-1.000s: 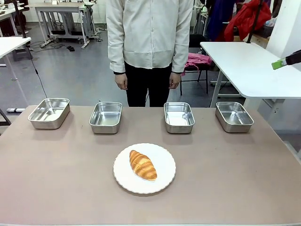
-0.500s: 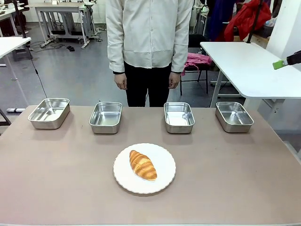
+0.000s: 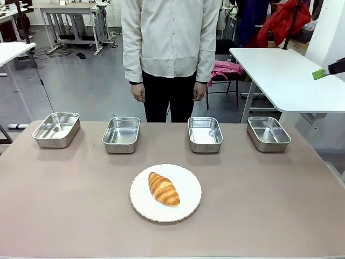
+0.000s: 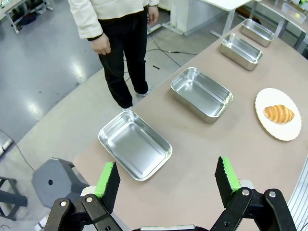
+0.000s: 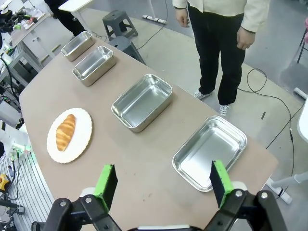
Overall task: Place the bread in the container.
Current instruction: Place the Butter Roll into the Airtight Container indicated by the human.
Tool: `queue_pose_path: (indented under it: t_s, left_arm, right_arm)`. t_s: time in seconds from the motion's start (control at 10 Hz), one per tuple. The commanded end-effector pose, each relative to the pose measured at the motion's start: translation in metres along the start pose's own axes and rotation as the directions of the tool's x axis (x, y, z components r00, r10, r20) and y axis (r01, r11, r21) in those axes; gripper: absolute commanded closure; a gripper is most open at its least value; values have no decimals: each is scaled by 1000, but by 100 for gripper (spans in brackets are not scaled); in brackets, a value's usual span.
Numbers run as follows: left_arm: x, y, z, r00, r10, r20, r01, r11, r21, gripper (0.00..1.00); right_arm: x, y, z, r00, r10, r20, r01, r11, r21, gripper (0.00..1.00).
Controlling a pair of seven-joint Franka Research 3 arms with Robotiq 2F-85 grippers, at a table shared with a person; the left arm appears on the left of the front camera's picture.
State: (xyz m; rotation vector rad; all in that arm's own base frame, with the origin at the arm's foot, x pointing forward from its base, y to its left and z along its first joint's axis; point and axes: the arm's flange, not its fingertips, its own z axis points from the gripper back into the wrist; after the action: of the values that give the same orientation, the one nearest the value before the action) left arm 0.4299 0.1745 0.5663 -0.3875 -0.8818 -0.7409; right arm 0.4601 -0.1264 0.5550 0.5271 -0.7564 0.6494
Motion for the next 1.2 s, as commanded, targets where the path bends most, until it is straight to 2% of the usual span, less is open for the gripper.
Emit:
queue_pose_path:
  t_s: [0.0,1.1]
  left_arm:
    - [-1,0,2,1000,0,6,0,1000,-1,0]
    - [-1,0,2,1000,0,6,0,1000,-1,0]
  right_arm:
    - [0,0,0,1000,9,-2,-9,1000,3,0]
    - [0,0,0,1000,9,-2,-9,1000,3,0]
